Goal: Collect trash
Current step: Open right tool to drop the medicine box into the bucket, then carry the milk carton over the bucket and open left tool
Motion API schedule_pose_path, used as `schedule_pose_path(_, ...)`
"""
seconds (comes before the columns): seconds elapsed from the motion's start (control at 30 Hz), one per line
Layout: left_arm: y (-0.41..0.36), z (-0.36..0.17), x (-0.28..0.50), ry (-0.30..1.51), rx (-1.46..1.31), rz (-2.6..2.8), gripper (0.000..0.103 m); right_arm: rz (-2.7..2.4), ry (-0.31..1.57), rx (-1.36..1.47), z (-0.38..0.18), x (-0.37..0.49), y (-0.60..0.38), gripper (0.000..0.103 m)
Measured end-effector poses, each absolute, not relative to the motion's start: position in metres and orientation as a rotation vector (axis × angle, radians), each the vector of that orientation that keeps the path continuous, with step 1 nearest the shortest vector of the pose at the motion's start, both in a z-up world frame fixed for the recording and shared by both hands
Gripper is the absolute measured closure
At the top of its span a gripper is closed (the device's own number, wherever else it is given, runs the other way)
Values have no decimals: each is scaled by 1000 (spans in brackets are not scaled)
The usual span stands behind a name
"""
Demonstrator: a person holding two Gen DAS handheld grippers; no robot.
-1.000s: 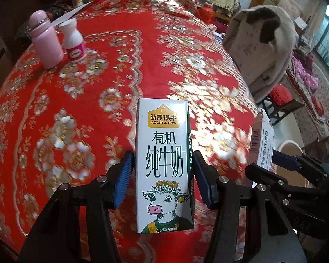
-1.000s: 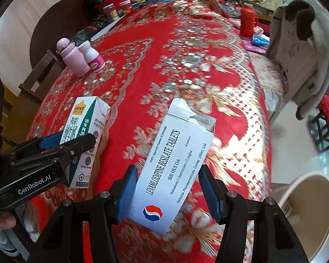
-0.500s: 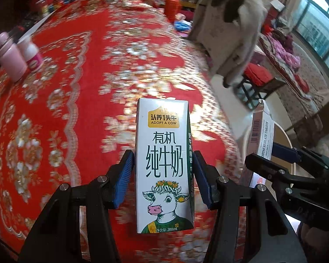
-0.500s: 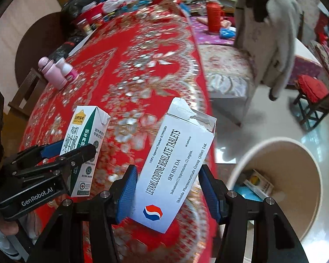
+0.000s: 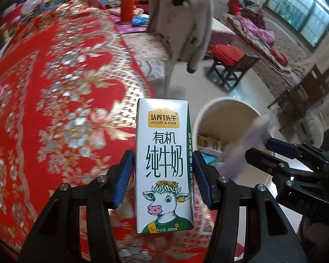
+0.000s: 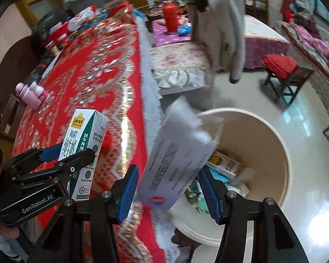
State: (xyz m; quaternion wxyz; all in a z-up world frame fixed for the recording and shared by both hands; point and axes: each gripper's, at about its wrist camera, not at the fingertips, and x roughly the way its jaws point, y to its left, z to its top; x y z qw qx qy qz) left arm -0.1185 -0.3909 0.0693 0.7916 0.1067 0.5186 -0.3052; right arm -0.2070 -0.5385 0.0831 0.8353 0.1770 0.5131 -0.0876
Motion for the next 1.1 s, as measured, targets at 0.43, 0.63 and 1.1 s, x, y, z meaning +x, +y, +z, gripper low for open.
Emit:
schedule_pose_path(0.43,-435,60,-136,1134,279,-724,51,-272,1084,453,75,-245,-584,55)
schedule_pose_path(0.63,-445,54,-133,1159,271,-730,50,-289,1097,465,71,-248,-592,55)
schedule_pose_path(1.1,-477,44,-139,1234,225,-848,50,-349,1118,508,66,-266,-616,51)
